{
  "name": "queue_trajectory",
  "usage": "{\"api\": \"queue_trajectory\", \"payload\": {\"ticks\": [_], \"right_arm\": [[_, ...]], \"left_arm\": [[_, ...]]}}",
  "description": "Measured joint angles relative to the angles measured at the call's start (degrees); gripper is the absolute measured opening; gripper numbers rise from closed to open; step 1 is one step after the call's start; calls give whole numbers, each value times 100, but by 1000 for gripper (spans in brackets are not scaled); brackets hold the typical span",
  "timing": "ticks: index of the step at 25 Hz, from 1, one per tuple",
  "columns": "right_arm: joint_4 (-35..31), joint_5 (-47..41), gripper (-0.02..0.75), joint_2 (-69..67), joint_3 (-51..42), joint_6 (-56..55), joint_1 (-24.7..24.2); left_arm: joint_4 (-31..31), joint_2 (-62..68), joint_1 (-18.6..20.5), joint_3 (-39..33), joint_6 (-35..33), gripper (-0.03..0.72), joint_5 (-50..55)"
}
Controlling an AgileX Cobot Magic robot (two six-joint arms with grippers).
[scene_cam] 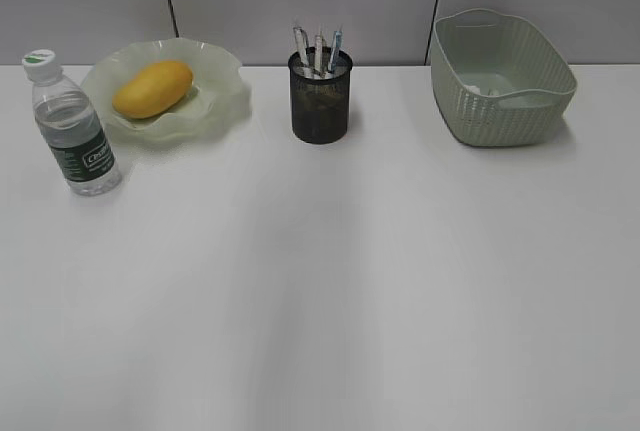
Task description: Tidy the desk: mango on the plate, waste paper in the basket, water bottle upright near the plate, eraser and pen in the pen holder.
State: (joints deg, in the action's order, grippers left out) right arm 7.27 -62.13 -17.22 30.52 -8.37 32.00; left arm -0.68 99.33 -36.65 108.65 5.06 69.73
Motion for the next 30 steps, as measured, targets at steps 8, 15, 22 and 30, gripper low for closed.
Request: {"api": "queue_trajectory", "payload": {"ticks": [8,15,22,30], "right_arm": [[0,-29,498,0,-13,-7,0],[0,-33,498,0,-13,-14,0],[0,-35,498,0,-13,-14,0],[-23,-40,498,0,-13,86,0]], "left_arm": [[68,-1486,0,-2268,-16,398,10],[305,-3037,0,-3994,-16,397,20],[387,-5082,0,-5357,-16,397,33],[395,-7621,-6,-6499,-16,397,47]]}}
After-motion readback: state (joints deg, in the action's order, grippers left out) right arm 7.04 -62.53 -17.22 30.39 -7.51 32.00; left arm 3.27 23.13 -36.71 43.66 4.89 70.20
